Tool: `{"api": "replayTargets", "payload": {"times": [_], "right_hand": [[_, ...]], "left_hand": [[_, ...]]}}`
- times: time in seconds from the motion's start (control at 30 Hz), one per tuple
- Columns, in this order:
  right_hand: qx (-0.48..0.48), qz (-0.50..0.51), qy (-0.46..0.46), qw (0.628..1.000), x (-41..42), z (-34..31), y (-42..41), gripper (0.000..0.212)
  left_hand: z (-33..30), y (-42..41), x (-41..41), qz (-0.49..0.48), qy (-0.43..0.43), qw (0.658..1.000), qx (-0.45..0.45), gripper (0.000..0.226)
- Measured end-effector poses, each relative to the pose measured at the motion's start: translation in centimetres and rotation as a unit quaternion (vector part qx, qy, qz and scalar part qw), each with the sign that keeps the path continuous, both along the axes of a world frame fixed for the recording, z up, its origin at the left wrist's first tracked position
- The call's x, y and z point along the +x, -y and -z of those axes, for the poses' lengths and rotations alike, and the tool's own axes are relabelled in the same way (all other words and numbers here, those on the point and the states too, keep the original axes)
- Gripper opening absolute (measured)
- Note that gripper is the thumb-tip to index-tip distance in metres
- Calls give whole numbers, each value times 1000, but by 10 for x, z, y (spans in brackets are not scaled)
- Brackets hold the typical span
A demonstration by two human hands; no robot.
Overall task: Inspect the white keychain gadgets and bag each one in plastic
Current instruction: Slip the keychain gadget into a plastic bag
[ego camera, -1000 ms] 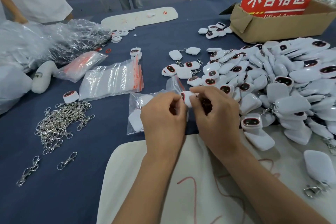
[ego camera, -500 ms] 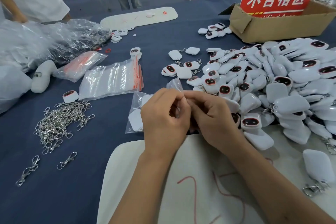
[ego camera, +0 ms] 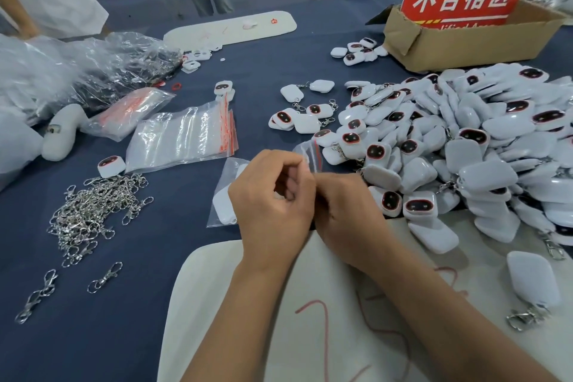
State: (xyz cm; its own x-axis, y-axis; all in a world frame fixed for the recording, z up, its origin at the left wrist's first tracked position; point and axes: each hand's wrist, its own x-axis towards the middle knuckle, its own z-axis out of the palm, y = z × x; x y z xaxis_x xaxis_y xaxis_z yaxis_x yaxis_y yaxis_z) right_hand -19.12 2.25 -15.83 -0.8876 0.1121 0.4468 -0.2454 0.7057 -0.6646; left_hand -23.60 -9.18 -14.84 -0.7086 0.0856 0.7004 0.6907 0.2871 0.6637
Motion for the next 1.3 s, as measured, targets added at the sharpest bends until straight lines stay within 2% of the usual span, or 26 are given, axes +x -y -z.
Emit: {"api": "replayTargets", "payload": {"times": [0.07,0.13,0.2,0.27,0.37,0.43,0.6,0.67,0.77,0.83,0.9,0.97,1.03,1.1,1.2,1.23,1.3], "right_hand": [[-1,-28,18,999,0,-1,1,22],[-31,-3,-18,999,2,-4,2,20],[-19,90,-71,993,3,-7,0,20],[14,188,-79,979,5,-7,-5,17],[81,271,-6,959,8,-7,-10,13],[123,311,36,942,10,-8,-10,13],[189,296,138,926,10,-6,-3,20],[185,280,155,929,10,-5,-2,25],[107,195,117,968,10,-6,1,25],[24,111,59,992,8,-7,5,22],[-52,61,-3,997,7,-11,9,24],[-65,92,-60,992,6,-11,10,26],[10,183,-81,980,8,-8,6,22],[100,263,0,960,9,-6,3,14],[153,296,176,926,8,-3,3,29],[159,292,187,924,8,-2,3,33],[140,270,150,941,8,-2,1,31]], "left_hand": [[-1,-1,1,11,15,1000,-11,11],[-1,-2,-1,14,56,998,-14,12],[3,-2,-7,18,119,992,-41,15],[7,-3,-11,33,156,981,-114,15],[8,-8,-7,9,121,964,-236,13],[10,-8,-6,-17,92,958,-270,14],[10,0,-13,-77,131,950,-273,9],[9,0,-13,-77,137,953,-258,10],[4,-1,-9,-39,106,978,-174,21],[2,-3,-6,-16,69,991,-113,20],[2,-4,-4,-8,48,996,-69,17],[2,-4,-5,-11,51,997,-50,14],[3,-4,-6,-3,67,996,-57,13],[5,-5,-7,17,92,992,-90,13],[11,-6,-9,29,136,977,-162,14],[13,-6,-10,31,146,974,-168,15],[14,-5,-11,33,162,973,-162,17]]}}
